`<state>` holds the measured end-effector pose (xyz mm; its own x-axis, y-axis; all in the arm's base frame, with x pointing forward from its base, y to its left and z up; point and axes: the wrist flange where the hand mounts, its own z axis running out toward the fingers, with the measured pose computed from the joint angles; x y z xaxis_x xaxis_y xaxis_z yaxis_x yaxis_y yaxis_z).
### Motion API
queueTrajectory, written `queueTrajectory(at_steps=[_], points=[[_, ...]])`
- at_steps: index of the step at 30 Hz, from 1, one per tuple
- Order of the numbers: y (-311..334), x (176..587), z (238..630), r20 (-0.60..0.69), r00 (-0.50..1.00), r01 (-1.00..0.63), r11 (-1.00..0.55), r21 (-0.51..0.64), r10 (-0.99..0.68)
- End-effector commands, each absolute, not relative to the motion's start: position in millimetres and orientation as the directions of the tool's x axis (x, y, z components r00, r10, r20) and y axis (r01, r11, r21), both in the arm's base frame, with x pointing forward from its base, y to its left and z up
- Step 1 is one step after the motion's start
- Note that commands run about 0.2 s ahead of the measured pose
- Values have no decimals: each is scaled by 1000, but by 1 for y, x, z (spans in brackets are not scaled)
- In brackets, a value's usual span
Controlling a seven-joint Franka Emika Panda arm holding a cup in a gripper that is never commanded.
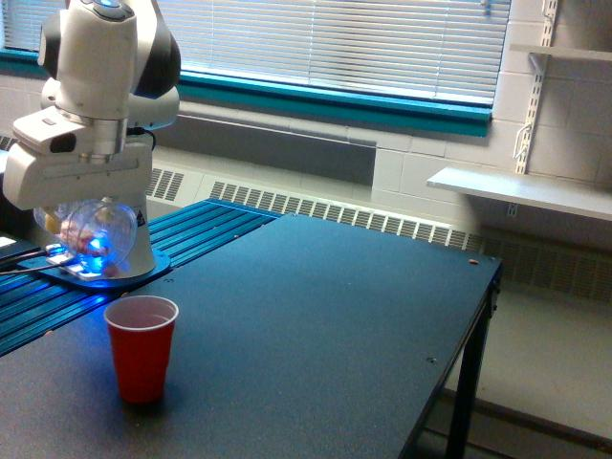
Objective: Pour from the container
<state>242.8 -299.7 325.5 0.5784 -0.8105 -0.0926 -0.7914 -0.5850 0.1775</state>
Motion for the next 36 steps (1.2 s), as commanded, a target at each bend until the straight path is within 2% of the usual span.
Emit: queueTrajectory(at_steps=[1,25,36], points=[[-295,250,320,-110,611,-762,-620,186,-784],[-293,256,312,-152,602,-762,-621,182,-784],[-297,259,314,-124,585,-782,-598,179,-802]])
